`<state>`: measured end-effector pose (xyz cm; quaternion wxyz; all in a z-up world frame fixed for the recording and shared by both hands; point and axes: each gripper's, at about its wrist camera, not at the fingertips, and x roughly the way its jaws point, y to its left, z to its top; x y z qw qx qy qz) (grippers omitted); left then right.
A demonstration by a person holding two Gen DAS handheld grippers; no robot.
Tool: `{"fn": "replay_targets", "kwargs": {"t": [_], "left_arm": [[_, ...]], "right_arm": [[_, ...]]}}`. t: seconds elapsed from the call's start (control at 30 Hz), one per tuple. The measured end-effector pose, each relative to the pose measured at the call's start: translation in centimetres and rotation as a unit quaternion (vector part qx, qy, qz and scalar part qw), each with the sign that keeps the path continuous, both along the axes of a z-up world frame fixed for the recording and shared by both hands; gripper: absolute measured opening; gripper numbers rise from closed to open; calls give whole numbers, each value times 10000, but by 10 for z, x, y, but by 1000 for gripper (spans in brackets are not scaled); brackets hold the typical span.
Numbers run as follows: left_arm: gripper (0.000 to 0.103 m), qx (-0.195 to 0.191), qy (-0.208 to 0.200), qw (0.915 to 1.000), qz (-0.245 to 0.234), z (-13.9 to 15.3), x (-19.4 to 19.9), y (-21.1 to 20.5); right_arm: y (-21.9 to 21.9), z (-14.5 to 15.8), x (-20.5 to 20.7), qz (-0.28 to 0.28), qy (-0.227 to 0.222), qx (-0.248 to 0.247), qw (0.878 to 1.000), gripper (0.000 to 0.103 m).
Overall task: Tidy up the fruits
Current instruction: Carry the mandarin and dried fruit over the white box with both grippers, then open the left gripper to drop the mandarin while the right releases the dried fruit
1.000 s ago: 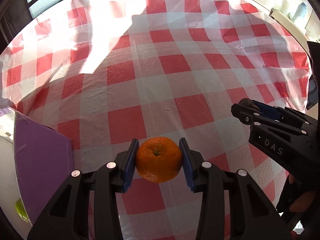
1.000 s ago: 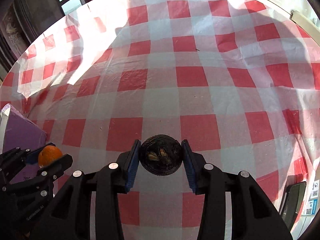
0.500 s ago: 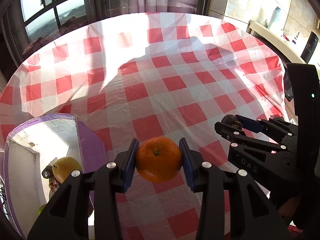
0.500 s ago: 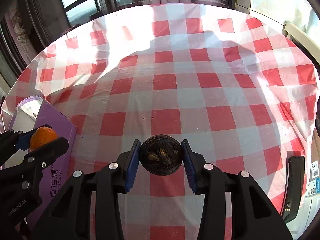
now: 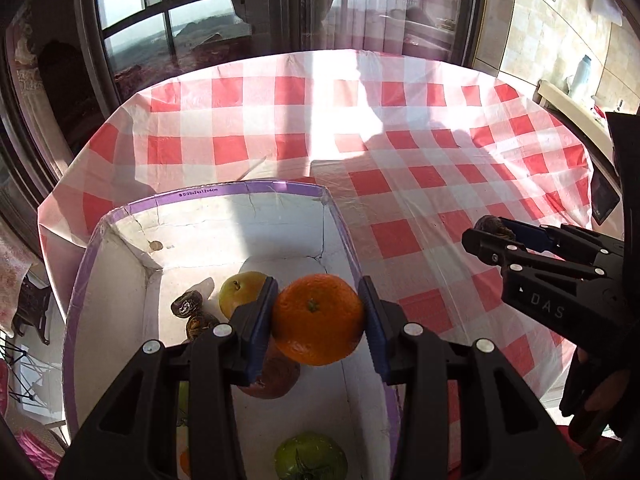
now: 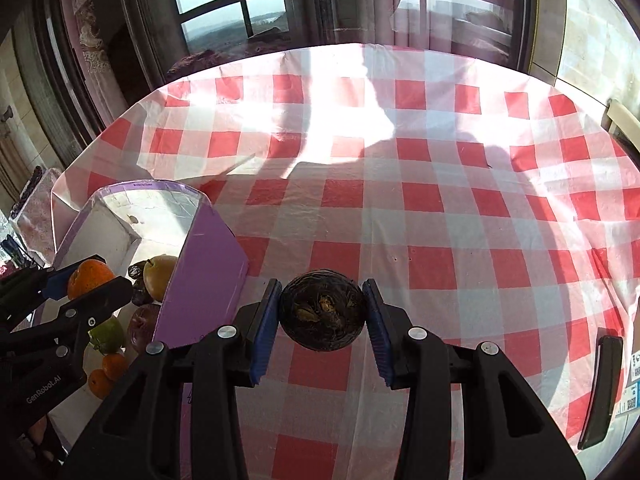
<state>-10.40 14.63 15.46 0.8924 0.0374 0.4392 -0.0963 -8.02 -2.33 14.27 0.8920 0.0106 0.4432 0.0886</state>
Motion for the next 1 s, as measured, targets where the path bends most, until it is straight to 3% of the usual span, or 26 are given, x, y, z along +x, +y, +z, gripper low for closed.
{"fn": "replay_targets", "kwargs": {"t": [0.13, 0.33, 0.57, 0.73, 0.87, 1.0], "left_arm": [[42, 35, 123, 9994, 316, -8, -11, 31], [42, -46, 694, 9937, 880, -31, -26, 80], [42, 99, 1147, 9873, 1097, -47, -40, 109], [42, -17, 1296, 9832, 1288, -47, -17, 133], [42, 487, 1307, 9863, 876, -56, 25, 123], [42, 604, 1704, 9804, 779, -78, 58, 126]], "right_arm": [[30, 8, -3, 415, -76, -25, 9991, 42], [85, 19, -7, 1440, -103, 8, 9895, 42], [157, -1, -18, 2863, 228, -745, 9550, 42], [182, -23, 0, 3179, 565, -1561, 9335, 42], [199, -42, -7, 3943, 830, -2445, 8820, 42], [204, -56, -29, 4819, 1144, -3155, 8094, 42]]}}
